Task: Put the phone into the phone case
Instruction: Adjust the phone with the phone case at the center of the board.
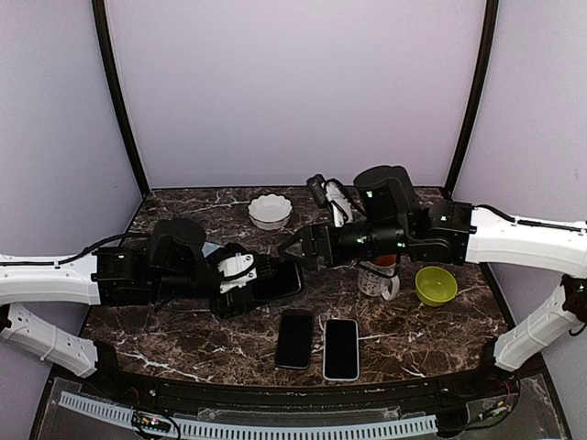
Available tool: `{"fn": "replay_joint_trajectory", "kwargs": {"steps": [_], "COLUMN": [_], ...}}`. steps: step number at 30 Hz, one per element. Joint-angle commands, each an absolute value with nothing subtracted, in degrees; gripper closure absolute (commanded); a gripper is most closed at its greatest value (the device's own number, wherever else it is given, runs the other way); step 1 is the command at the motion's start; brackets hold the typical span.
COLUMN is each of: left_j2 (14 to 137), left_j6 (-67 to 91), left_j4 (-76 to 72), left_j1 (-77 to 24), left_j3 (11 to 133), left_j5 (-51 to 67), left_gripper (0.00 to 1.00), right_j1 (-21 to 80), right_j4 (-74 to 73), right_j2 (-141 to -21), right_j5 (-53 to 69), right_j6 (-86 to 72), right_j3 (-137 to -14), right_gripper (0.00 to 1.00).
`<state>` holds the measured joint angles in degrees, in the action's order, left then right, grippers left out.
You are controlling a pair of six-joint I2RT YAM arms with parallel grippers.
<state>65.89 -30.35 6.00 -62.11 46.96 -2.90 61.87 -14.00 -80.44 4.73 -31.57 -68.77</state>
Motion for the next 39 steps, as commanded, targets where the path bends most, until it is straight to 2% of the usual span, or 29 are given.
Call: {"fn": "replay_joint_trajectory", "kwargs": {"steps": [1, 11, 17, 25, 33, 39], "left_j2": [64.86, 63.73, 63.36, 58.07, 51.84, 52.90], "left_j6": [-34.22, -27.72, -6.93, 15.15, 19.84, 21.61], "left_j4": [0.73, -3.06, -5.18, -24.73, -37.67, -41.10], "left_j1": [-62.82, -62.93, -62.93, -62.93, -62.93, -62.93], "left_j3": [49.26, 47.62, 43.73, 29.31, 22.97, 24.66], "left_j5": [-5.95, -3.09, 3.98, 19.13, 30.02, 34.40], "left_gripper": [1.00, 1.00, 1.00, 1.00, 1.00, 1.00], "right_j1": [61.88, 61.88, 61.85, 61.88, 61.86, 61.91], "right_j4": [-12.73, -10.63, -7.84, -8.53, -8.72, -9.87], "right_j2": [-79.67, -78.29, -73.87, -69.44, -67.85, -67.86], "right_j5": [7.65, 11.81, 11.74, 10.67, 9.80, 6.90], "right_j6": [-31.71, -31.95, -32.67, -32.15, -31.45, -30.32], "right_j3": [-68.13, -63.53, -59.31, -56.02, -55.34, -56.92], "right_gripper": [0.14, 0.15, 0.12, 0.11, 0.10, 0.11]}}
